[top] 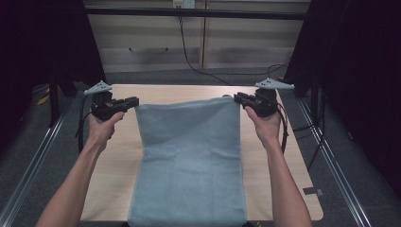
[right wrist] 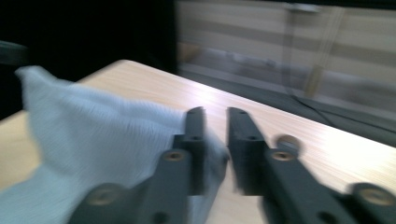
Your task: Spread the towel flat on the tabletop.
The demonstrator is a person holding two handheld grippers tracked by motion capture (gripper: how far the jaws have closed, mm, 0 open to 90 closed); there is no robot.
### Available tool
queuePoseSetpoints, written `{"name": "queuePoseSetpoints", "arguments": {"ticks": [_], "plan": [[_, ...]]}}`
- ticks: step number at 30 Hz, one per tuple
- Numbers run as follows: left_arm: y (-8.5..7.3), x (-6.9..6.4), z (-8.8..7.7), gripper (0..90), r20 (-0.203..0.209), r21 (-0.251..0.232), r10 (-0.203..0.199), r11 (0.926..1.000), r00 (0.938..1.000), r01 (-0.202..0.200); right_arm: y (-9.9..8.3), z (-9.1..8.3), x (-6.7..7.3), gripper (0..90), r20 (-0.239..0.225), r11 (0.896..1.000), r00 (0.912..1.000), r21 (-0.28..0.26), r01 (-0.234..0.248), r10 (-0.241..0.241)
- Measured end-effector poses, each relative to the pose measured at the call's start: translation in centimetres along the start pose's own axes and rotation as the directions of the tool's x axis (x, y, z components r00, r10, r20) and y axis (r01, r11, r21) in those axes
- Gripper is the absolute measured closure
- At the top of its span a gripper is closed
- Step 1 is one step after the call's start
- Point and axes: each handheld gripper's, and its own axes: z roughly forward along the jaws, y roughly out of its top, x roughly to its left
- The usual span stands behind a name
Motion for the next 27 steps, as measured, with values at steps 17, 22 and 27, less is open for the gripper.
{"name": "queuePoseSetpoints", "arguments": {"ticks": [17,22,27], "plan": [[-6.9,-1.7,-0.6,65.0,0.098,0.085,0.006,0.9963,0.9952,-0.014,-6.2,-2.0,1.6,59.2,-0.07,0.996,0.9974,0.084,-0.011,0.017],[-8.8,-2.7,-0.6,61.2,0.131,0.131,-0.001,0.9912,0.9914,-0.016,-9.4,-2.3,3.2,57.2,-0.117,0.992,0.9929,0.125,-0.003,0.018],[-11.0,-4.1,-0.2,58.8,0.161,0.188,0.053,0.9786,0.9855,-0.083,-11.7,-2.1,4.0,56.7,-0.144,0.984,0.9892,0.177,-0.002,0.028]]}}
